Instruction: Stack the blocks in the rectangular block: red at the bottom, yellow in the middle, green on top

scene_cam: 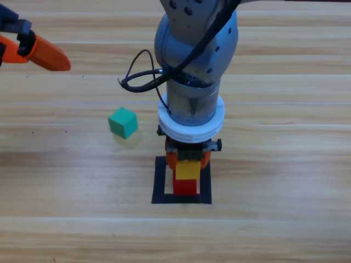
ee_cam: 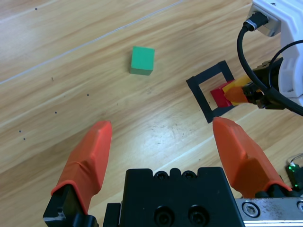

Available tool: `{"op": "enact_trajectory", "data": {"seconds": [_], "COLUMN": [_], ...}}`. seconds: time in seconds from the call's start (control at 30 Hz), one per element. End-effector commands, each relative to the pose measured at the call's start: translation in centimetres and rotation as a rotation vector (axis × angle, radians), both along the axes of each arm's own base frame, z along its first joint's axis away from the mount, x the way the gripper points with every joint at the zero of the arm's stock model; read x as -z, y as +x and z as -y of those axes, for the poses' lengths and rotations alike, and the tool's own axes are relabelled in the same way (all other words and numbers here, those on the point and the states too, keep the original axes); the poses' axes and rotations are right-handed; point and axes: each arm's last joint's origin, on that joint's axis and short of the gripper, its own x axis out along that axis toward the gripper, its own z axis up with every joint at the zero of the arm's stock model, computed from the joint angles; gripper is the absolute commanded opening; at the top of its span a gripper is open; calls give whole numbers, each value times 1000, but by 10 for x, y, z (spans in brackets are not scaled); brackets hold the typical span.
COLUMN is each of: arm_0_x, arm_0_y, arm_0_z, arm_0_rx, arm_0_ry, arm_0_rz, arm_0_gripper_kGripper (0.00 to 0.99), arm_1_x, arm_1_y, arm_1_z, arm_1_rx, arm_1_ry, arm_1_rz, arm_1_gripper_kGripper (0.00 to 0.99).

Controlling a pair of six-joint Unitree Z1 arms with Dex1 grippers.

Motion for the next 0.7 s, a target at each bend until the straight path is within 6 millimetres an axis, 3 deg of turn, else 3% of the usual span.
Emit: {"op": "enact_trajectory", "data": {"seconds": [0.03, 0.13, 0.17, 0.2, 0.23, 0.27, 0.47, 0.53, 0.7], "arm_0_x": [17, 18, 19, 19, 18, 18, 21, 21, 21], "arm_0_y": [9, 9, 9, 9, 10, 10, 12, 13, 21], "arm_0_z": [-3, -3, -3, -3, -2, -2, -2, -2, 0], "arm_0_rx": [-11, -10, -10, -9, -9, -8, -11, -11, -41], "arm_0_ry": [22, 24, 24, 23, 25, 23, 32, 35, 35], "arm_0_rz": [-47, -46, -48, -47, -46, -45, -50, -49, -35], "arm_0_gripper_kGripper": [911, 911, 911, 911, 911, 911, 911, 911, 913], "arm_1_x": [26, 25, 24, 24, 24, 24, 11, -12, -109], "arm_1_y": [-13, -13, -13, -13, -13, -14, -19, -26, -57], "arm_1_z": [-14, -14, -14, -14, -14, -14, -15, -13, 11], "arm_1_rx": [-30, -30, -30, -29, -30, -31, -40, -50, -128], "arm_1_ry": [-51, -48, -48, -48, -48, -48, -31, -9, 107], "arm_1_rz": [-25, -22, -20, -18, -20, -18, 1, 56, 252], "arm_1_gripper_kGripper": [0, 18, 296, 647, 914, 966, 990, 990, 990]}}
